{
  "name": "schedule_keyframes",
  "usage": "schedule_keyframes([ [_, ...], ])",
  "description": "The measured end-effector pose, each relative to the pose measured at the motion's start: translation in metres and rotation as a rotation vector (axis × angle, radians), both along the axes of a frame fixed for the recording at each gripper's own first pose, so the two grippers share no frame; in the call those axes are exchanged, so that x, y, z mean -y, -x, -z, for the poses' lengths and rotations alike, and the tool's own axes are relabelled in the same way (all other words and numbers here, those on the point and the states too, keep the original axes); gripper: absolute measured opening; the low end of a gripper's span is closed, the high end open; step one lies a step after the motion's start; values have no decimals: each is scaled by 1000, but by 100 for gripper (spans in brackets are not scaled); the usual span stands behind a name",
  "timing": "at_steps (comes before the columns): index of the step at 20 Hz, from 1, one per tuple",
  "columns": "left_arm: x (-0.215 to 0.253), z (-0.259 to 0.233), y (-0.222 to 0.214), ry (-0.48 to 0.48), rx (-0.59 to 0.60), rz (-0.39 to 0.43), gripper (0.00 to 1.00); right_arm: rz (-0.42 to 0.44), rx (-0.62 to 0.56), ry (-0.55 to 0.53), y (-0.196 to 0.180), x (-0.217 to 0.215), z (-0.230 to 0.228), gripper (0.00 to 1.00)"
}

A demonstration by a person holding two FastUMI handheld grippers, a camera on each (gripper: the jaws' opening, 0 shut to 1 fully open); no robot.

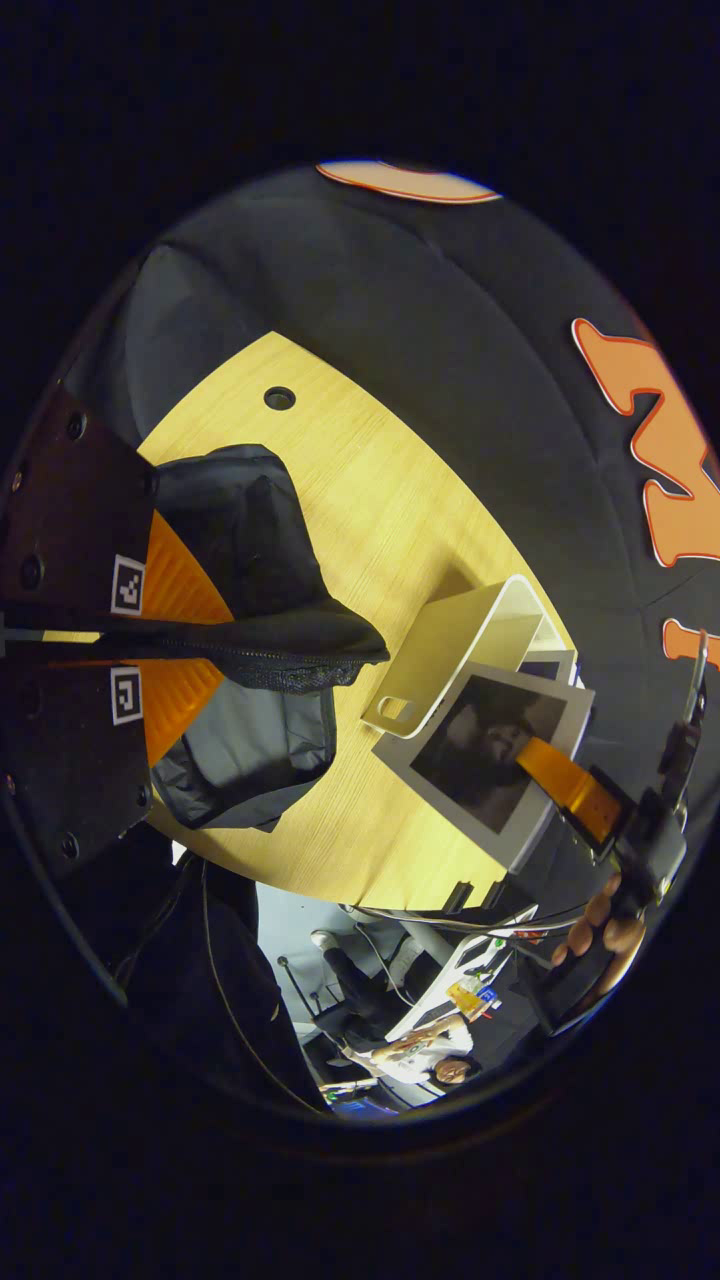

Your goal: Open the schoolbag, grab two books from the bookshelf and put them into the schoolbag.

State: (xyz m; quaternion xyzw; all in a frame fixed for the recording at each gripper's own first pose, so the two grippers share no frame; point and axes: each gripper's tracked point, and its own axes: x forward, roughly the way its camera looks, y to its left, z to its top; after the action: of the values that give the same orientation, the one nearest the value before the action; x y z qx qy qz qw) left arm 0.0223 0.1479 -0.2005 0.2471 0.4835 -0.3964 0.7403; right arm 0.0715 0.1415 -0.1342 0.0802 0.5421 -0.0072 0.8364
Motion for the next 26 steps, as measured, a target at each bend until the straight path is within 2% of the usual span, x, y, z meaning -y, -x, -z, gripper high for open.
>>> schedule_keyframes([
  [4, 4, 4, 5, 28, -26, 14, 4, 71, 52, -55, 37, 20, -17, 30],
  [5, 5, 4, 5, 31, -31, 14, 4, 84, 67, -71, 46, 24, -22, 36],
  [6, 6, 5, 7, 33, -37, 15, 4, 92, 83, -86, 56, 27, -26, 30],
  [11, 8, 9, 6, 37, -59, 12, 3, 115, 168, -220, 102, 18, -43, 29],
  [13, 10, 10, 6, 33, -58, 13, 3, 99, 190, -264, 117, 10, -35, 29],
  [16, 11, 10, 4, 32, -62, 3, 3, 108, 158, -352, 143, -7, -8, 29],
  [22, 12, 7, 4, 44, -44, -27, 3, 129, 141, -491, 160, -35, 28, 29],
  [26, 13, 2, 6, 58, -37, -44, 3, 143, 180, -568, 151, -55, 37, 28],
])
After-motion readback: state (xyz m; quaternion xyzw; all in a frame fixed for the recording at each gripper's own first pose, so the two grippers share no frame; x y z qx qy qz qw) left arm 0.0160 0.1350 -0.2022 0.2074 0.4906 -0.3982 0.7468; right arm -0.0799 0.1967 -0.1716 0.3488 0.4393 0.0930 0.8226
